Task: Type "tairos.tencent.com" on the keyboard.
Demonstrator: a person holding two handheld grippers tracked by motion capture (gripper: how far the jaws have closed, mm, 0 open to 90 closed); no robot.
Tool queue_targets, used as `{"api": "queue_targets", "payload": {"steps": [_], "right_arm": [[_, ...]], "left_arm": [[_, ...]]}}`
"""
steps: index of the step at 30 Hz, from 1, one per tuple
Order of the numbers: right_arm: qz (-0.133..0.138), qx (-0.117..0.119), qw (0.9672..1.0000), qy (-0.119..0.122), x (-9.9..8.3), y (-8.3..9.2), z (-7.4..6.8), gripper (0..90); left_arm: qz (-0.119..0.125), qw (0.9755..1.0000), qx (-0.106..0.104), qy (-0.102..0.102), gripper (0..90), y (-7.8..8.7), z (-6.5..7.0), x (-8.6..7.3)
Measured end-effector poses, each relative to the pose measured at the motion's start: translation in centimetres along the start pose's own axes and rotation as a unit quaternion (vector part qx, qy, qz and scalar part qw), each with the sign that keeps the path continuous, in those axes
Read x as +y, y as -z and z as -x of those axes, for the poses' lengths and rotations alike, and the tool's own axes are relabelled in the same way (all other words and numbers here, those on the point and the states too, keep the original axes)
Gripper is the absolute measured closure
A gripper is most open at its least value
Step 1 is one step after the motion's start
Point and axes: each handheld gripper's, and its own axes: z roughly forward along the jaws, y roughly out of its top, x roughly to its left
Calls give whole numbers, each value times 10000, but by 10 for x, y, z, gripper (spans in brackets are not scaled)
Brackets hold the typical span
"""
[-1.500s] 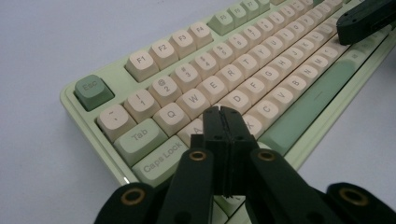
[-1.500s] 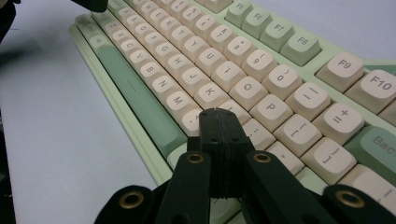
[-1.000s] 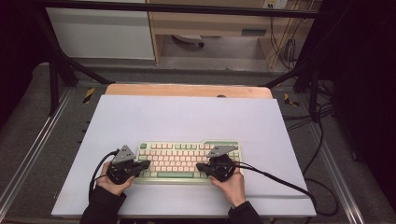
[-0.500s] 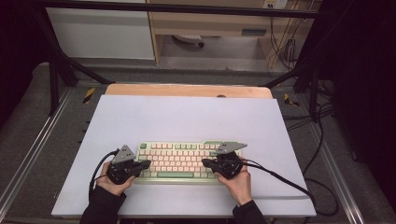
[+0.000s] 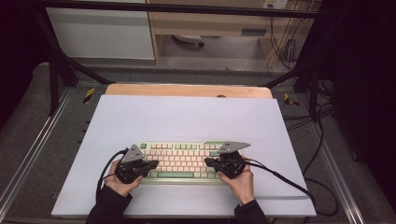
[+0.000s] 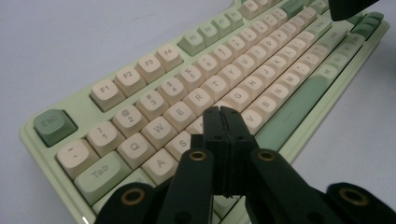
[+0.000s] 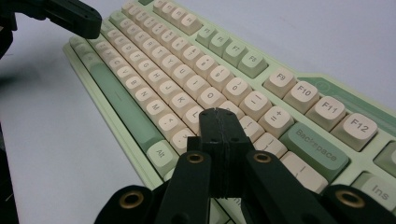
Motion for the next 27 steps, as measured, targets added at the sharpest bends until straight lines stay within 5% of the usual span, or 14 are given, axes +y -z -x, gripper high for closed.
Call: {"api": "queue_targets", "payload": {"steps": [27], "right_arm": [[4,18,10000,13,0,0,0,900]], "left_arm": [[-226,9996,-96,-127,897,-25,9,-2]]}}
